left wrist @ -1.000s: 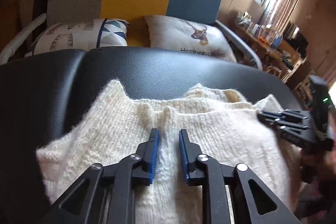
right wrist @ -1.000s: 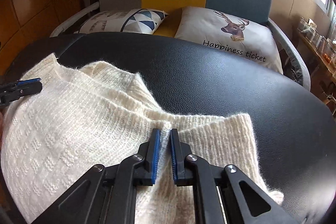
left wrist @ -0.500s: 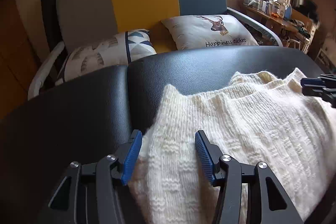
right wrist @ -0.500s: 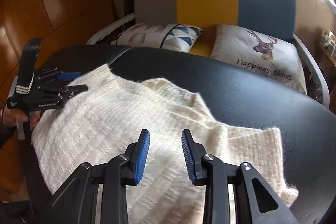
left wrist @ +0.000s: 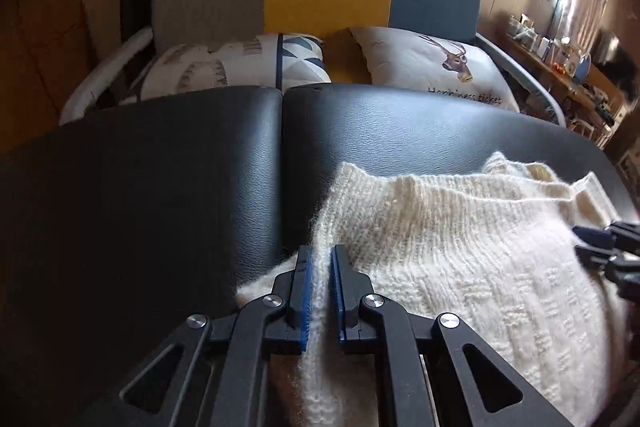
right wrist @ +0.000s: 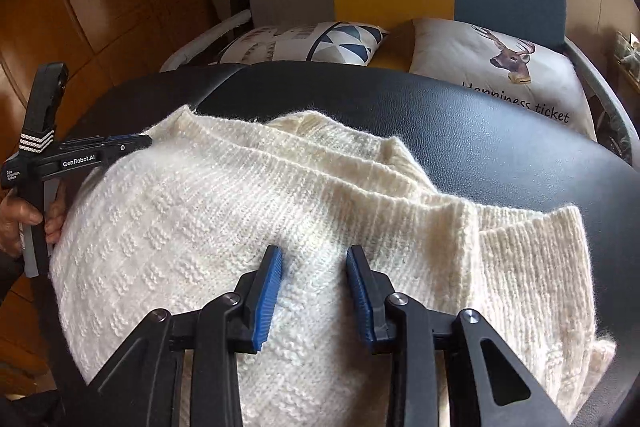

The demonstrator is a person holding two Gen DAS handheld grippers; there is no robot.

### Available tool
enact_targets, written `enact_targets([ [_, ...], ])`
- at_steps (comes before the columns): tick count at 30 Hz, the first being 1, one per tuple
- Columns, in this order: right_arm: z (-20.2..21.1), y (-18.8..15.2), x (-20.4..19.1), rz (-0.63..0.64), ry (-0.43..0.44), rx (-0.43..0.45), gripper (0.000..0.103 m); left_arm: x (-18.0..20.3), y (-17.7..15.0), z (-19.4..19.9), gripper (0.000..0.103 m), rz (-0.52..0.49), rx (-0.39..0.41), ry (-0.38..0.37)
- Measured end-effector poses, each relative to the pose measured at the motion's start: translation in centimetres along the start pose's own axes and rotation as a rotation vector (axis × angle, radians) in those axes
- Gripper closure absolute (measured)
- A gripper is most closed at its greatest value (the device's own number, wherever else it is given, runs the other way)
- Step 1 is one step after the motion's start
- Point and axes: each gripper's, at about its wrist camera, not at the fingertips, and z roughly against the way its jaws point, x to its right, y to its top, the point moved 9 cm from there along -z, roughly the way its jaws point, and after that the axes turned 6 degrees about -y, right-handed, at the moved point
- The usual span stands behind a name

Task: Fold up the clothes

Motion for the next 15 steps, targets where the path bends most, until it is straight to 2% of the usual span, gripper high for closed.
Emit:
enact_targets([
  [3,2.2,0.2,0.7,-0.055,0.072,0.018,0.068,0.0,0.1,1.9,0.082,0.039,0.035,0.022],
  [6,6.6,-0.6,3.5,-0.186,0.187,0.073,0.065,1.1,0.1,4.4,0.073,0.03,0.092,0.018],
  [7,8.4,-1.3,4.8,-0.233,0.228,0.093,0.064,2.5,-0.1,4.7,0.07,0.011,0.093,-0.019],
  [9,11.5,-3.4,7.8,-0.337,0.291,0.106,0.059,5.8,-0.7,5.1,0.057,-0.034,0.086,-0.109],
  [10,12.8,-4.9,9.3,-0.382,0.308,0.105,0.058,7.5,-1.0,5.3,0.048,-0.056,0.082,-0.155],
  [13,15.8,-9.9,13.1,-0.494,0.332,0.08,0.058,12.5,-1.9,6.1,0.046,-0.123,0.072,-0.291],
  [15,16.7,-13.0,14.3,-0.548,0.373,0.041,0.058,16.6,-2.8,5.5,0.046,-0.197,0.035,-0.358],
])
